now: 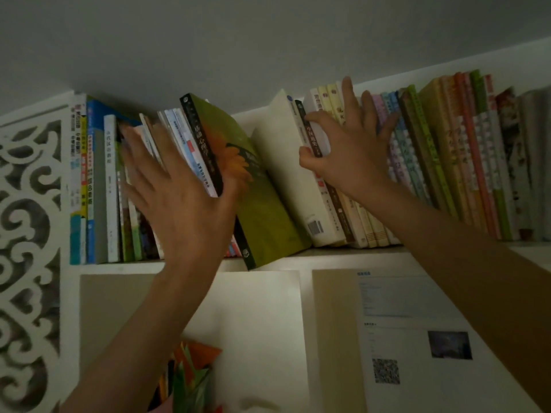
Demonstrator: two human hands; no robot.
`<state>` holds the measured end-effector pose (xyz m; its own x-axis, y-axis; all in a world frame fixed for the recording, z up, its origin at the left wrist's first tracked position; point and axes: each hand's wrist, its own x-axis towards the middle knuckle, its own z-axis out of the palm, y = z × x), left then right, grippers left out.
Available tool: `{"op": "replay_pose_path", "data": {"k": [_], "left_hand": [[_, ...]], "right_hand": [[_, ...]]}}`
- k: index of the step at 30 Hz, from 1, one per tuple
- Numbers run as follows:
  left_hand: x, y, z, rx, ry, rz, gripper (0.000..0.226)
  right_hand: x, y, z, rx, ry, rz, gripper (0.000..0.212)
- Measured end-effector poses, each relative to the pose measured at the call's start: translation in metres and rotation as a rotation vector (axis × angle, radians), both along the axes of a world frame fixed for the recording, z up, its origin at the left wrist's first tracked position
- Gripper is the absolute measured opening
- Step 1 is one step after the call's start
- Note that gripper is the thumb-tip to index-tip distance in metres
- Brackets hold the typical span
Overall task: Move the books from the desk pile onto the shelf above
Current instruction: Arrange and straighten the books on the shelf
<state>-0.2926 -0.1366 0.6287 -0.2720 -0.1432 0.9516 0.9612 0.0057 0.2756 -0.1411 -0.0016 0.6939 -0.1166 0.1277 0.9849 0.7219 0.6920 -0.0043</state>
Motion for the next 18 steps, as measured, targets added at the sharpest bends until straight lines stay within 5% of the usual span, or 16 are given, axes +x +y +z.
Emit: {"op": "replay_pose_path", "data": {"k": [2, 3, 18], "left_hand": [[-0.002, 0.011, -0.002, -0.024, -0.118, -0.499, 0.074], [0.003, 0.016, -0.003, -0.045, -0.109, -0.568, 0.069], [0.019, 0.047, 0.038, -0.211, 0.039, -0.426, 0.048]], "right_hand": [[-0.006, -0.003, -0.001, 0.004, -0.015, 0.013, 0.057], [-0.008, -0.005, -0.002, 0.007, -0.023, 0.015, 0.056], [-0.011, 0.001, 0.001, 0.021, 0.011, -0.012, 0.056]]}}
